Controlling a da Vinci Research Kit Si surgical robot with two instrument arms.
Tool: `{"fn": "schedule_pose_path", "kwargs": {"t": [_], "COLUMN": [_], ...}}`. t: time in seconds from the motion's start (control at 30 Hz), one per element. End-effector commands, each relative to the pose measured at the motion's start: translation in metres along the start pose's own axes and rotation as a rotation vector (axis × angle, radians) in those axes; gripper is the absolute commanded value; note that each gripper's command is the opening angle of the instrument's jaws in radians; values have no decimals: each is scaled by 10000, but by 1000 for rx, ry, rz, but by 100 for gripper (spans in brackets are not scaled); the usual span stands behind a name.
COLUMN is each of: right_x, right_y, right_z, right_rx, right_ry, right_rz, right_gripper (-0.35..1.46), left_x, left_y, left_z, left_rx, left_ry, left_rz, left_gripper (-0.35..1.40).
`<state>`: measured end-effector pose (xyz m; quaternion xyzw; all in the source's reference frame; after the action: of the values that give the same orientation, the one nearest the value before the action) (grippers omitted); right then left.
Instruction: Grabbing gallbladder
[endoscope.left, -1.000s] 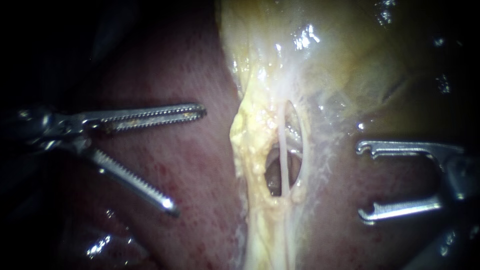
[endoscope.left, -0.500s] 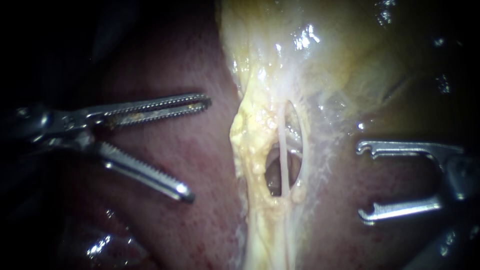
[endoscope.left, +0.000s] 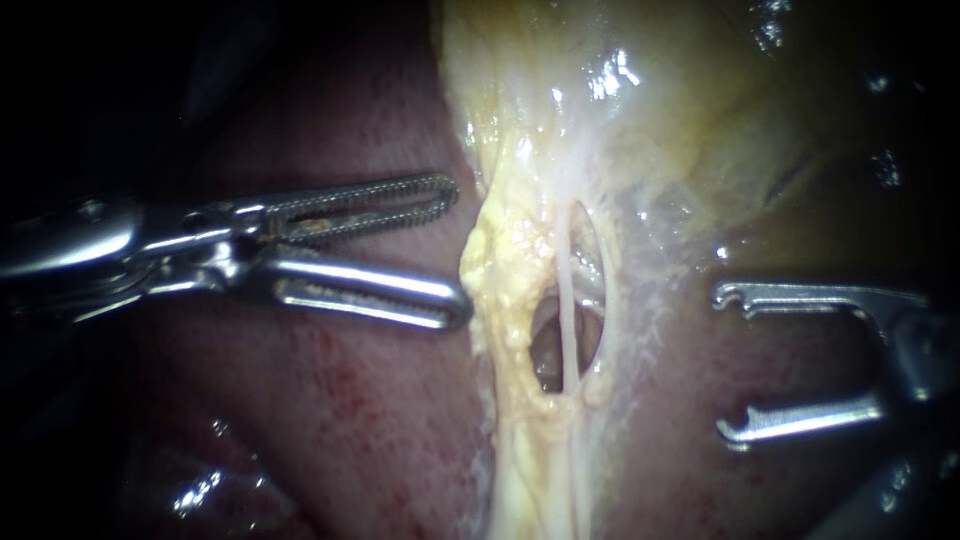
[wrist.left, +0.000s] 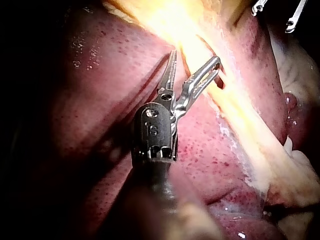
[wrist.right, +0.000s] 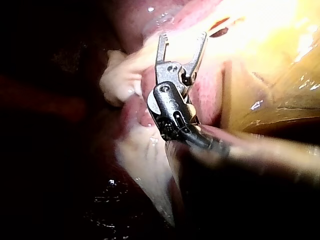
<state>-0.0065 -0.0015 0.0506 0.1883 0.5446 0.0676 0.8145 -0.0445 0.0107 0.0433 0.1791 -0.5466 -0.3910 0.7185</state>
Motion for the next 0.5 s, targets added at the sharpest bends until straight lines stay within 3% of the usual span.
{"fn": "schedule_pose_path", "kwargs": {"t": [0.03,0.13,0.23,0.5], "right_x": [0,0,0,0], "right_y": [0,0,0,0], "right_z": [0,0,0,0], "right_rx": [0,0,0,0], "right_ry": [0,0,0,0], "right_rz": [0,0,0,0], "right_gripper": [59,59,59,59], "left_x": [0,0,1,11], "left_y": [0,0,-1,-3], "left_z": [1,4,10,23], "left_rx": [-13,-45,-68,-86], "left_ry": [11,36,42,71], "left_rz": [-5,-17,-24,-49], "left_gripper": [42,37,34,29]}}
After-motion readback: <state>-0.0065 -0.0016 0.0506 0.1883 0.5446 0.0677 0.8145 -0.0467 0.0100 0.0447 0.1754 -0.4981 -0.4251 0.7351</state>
